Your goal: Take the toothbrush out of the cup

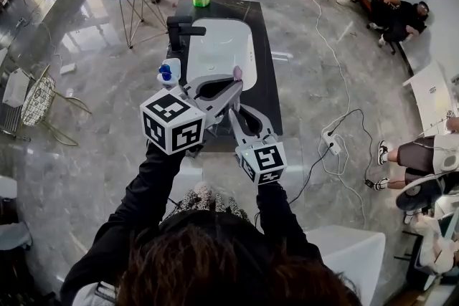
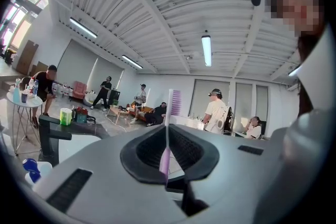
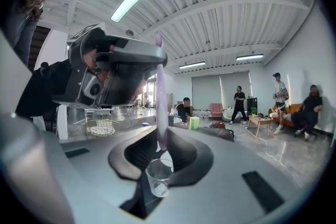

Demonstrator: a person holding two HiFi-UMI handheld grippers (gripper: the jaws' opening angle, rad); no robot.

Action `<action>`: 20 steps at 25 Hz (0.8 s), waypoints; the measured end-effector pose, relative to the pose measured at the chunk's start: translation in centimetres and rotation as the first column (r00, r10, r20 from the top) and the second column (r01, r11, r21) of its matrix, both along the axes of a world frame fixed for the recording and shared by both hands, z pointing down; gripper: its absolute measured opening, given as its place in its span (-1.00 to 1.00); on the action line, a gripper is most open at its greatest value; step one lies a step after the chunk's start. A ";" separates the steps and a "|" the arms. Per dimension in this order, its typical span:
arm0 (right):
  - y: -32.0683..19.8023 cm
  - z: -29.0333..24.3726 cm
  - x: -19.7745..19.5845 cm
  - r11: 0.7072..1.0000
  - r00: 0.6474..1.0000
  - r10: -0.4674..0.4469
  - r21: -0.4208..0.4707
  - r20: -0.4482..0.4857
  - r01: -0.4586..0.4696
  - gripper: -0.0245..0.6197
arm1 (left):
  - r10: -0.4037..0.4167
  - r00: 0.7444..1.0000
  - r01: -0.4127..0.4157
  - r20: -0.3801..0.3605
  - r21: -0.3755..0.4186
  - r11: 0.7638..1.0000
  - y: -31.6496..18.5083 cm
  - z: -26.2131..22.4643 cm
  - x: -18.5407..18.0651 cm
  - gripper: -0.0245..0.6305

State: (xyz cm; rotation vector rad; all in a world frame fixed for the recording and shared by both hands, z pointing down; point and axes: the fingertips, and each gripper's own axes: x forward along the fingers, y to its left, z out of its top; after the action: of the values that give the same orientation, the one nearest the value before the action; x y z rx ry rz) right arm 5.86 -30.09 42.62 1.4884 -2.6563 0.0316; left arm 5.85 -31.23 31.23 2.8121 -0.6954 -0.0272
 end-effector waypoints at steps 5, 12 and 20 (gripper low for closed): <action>0.1 0.3 0.4 1.000 1.000 0.018 -0.010 -0.007 -0.018 -0.73 | -0.014 0.999 0.014 -0.036 0.024 1.000 0.0 -0.1 -0.4 -0.83; -0.1 -0.1 2.1 0.998 0.997 0.066 -0.003 0.031 -0.066 -0.73 | -0.041 0.999 0.041 -0.001 0.057 0.998 0.0 0.7 -1.6 -0.62; -0.5 -1.8 5.5 0.988 0.987 0.150 0.033 0.051 -0.152 -0.73 | -0.183 0.983 0.184 -0.020 0.045 0.982 -1.0 3.9 -5.5 -0.62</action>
State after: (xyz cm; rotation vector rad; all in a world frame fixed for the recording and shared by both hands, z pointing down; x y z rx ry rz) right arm 11.36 -30.54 40.77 1.7187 -2.5881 0.0305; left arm 0.39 -32.19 35.14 2.7784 -0.9599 -0.1002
